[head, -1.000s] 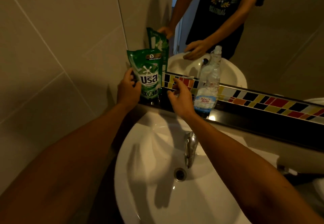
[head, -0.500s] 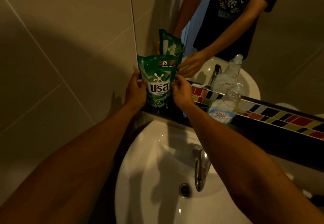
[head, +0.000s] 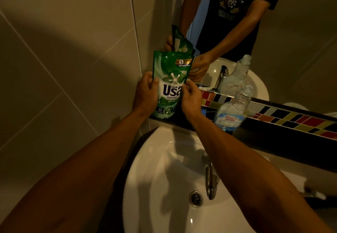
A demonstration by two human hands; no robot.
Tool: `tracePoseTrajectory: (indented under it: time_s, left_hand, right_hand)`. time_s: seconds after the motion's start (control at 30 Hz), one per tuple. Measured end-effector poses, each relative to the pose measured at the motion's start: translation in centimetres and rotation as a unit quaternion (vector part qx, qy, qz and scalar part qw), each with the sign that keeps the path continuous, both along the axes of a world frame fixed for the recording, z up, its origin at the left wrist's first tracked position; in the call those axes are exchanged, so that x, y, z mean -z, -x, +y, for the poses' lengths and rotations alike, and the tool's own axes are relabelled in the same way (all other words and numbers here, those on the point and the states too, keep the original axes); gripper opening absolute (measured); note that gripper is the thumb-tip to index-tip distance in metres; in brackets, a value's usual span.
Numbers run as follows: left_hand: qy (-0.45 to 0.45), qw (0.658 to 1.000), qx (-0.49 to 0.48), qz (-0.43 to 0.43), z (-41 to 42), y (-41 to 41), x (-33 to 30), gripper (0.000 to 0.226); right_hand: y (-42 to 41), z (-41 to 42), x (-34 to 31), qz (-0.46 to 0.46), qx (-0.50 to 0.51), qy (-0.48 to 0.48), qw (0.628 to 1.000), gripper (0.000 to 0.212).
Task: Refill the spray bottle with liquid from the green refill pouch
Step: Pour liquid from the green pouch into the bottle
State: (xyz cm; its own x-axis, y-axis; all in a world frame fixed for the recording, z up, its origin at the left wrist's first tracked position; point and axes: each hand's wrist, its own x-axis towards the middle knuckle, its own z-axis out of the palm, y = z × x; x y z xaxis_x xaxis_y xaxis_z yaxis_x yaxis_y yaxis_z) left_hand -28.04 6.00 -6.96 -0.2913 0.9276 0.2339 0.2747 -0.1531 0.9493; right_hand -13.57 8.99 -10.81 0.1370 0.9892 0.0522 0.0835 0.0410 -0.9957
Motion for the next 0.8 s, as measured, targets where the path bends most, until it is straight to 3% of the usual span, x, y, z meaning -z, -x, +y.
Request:
tracePoseTrajectory:
  time_s: [0.17, 0.37, 0.5, 0.57, 0.8]
  left_hand:
    - [-0.007, 0.997, 0.07, -0.02, -1.6, -0.7, -3.4, 0.006]
    - [0.032, 0.978, 0.168, -0.12, -5.1, -3.8, -8.6, 0.009]
    - [0.087, 0.963, 0.19, -0.173, -6.3, -6.0, -11.3, 0.008]
    - [0.108, 0.958, 0.192, -0.186, -6.7, -7.2, -12.4, 0.008]
    - [0.126, 0.966, 0.163, -0.158, -7.1, -10.2, -13.9, 0.011]
  right_hand:
    - [-2.1, -3.7, -2.3, 0.044, -0.013, -0.037, 0.998, 0.026]
    - [-5.5, -10.4, -4.5, 0.043, -0.056, -0.062, 0.996, 0.044]
    - [-7.3, -13.7, -5.7, 0.01, -0.078, -0.119, 0.99, 0.098]
    - [-7.9, -14.5, -6.2, 0.004, -0.079, -0.132, 0.988, 0.113]
    - [-9.5, -16.4, -7.0, 0.049, -0.051, -0.113, 0.991, 0.114]
